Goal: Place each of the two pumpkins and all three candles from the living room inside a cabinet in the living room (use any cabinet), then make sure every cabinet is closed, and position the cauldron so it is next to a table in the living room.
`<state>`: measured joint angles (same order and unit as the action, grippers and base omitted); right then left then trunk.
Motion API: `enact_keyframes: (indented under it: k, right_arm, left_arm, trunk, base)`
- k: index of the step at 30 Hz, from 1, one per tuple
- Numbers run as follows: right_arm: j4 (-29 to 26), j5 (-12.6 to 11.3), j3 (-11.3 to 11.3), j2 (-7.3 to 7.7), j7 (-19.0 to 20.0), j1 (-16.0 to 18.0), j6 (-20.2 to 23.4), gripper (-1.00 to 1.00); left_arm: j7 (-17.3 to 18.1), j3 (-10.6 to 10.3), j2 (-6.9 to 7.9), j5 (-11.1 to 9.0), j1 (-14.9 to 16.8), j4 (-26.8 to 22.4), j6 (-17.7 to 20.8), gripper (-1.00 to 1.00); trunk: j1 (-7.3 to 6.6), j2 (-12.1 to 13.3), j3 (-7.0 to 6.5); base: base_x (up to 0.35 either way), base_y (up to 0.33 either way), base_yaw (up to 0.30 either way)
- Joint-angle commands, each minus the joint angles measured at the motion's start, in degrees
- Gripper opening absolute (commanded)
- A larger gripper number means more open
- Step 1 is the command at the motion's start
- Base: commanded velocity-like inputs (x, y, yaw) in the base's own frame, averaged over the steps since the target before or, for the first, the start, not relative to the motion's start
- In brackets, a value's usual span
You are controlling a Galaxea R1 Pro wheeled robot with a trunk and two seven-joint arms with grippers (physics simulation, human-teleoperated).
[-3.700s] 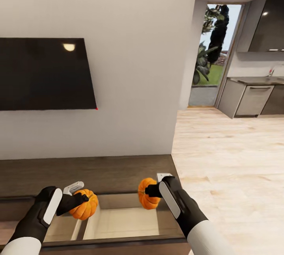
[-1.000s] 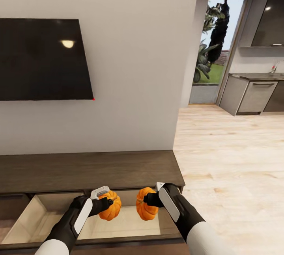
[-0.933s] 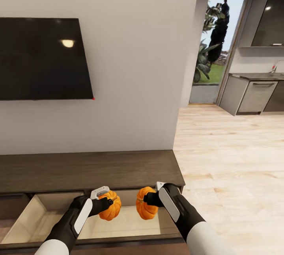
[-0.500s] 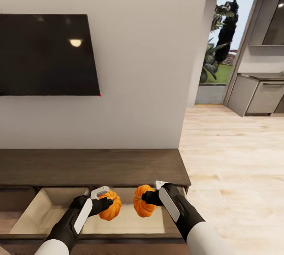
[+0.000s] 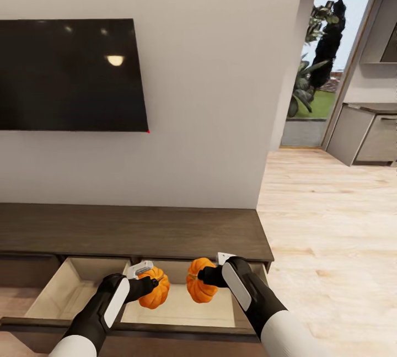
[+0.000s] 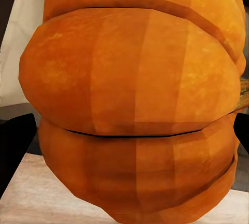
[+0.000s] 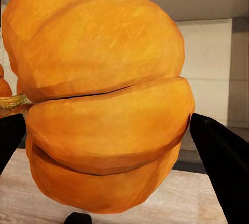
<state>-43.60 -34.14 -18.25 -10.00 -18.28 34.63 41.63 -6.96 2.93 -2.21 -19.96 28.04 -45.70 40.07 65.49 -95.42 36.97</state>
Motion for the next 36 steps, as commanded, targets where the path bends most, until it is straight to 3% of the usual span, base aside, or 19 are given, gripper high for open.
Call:
enact_keyframes:
  k: [1,11,22,30,36]
  right_arm:
    - [0.0,-0.05,0.01,0.0,0.1,0.0,-0.03,-1.0]
    - [0.01,-0.05,-0.03,0.0,0.17,0.0,-0.05,-1.0]
    - [0.39,0.69,0.12,0.0,-0.16,0.07,-0.06,-1.0]
    - [0.86,0.99,0.14,0.0,-0.56,0.09,-0.22,-1.0]
    - [0.88,1.0,0.17,0.0,-0.98,0.09,-0.06,-1.0]
  left_arm:
    - [-0.16,-0.02,0.01,0.07,0.0,0.0,0.01,-1.0]
    - [-0.15,0.05,0.08,-0.17,0.0,0.0,0.01,-1.0]
    - [-0.16,-0.03,0.01,0.09,0.0,0.0,-0.3,-1.0]
    - [-0.23,-0.1,-0.12,0.2,0.0,2.18,-4.1,-1.0]
    - [-2.06,-0.38,-1.42,0.49,0.0,2.76,-5.55,-1.0]
  trunk:
    - [0.0,0.0,-0.01]
    - [0.0,0.0,-0.01]
    - [2.42,-4.41,1.96]
    - [4.17,-7.62,3.4]
    - [5.49,-10.03,4.47]
  base:
    - [0.006,0.0,-0.013]
    - [0.072,0.0,-0.002]
    - [0.001,0.0,0.0]
    - [0.0,0.0,0.0]
    - [0.0,0.0,0.0]
